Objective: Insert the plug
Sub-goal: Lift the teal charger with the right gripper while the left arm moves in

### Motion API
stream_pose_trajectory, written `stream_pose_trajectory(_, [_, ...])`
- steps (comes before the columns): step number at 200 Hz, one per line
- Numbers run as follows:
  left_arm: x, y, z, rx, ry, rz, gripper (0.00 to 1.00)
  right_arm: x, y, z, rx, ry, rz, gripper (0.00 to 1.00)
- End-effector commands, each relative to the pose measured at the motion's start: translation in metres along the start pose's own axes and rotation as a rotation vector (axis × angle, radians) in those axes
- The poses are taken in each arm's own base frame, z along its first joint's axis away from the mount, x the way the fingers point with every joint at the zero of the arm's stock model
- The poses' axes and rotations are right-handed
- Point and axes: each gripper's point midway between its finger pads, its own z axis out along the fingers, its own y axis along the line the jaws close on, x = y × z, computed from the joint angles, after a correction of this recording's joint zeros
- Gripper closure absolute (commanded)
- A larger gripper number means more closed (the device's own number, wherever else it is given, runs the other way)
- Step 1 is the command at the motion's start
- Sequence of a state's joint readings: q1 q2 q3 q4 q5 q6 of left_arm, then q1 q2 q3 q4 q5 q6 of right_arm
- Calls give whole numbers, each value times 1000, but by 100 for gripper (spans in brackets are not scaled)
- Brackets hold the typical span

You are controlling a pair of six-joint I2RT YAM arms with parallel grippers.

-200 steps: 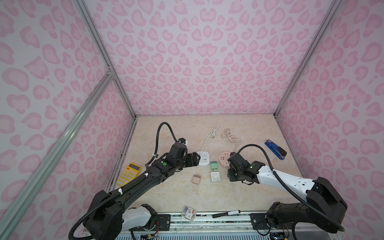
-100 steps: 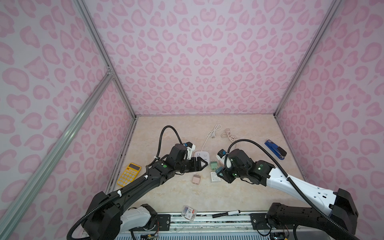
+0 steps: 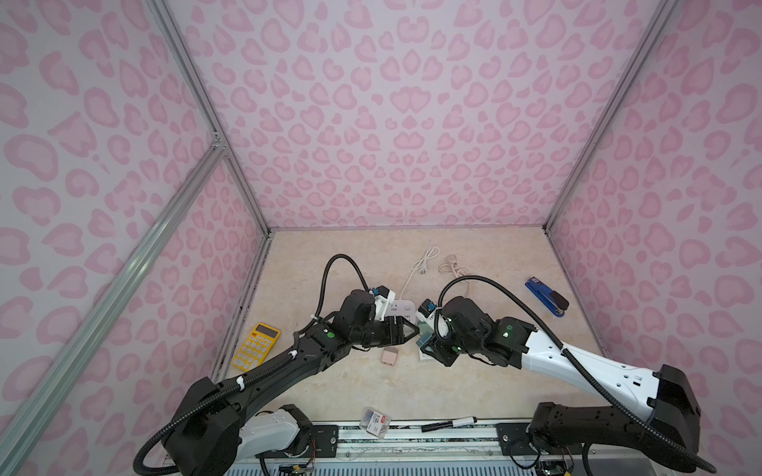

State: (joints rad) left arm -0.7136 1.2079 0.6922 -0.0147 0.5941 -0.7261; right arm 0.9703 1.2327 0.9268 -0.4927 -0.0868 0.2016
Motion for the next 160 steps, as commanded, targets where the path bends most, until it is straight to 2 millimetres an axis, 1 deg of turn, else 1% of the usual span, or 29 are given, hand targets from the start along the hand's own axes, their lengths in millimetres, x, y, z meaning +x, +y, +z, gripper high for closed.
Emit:
stream_pose_trajectory(1, [-6, -17, 1, 93, -22, 7, 31, -7, 1, -1, 3, -20, -22, 81])
stream_pose_trajectory(25, [-4, -23, 0, 127, -19, 5, 32, -12, 3, -3, -1, -29, -32, 81])
stream_pose_trajectory(78, [-2, -29, 3, 163, 7, -2, 44, -20, 6, -4, -8, -36, -56, 81])
stream_pose_trajectory(122, [3, -32, 10, 177, 41, -5, 47, -23, 7, -7, -10, -34, -66, 81])
stream_pose_trajectory(140, [4, -30, 14, 176, 48, -12, 55, -24, 7, -7, -10, -36, -65, 81])
stream_pose_trajectory(160, [4, -29, 16, 177, 49, -17, 60, -24, 8, -7, -14, -37, -65, 81])
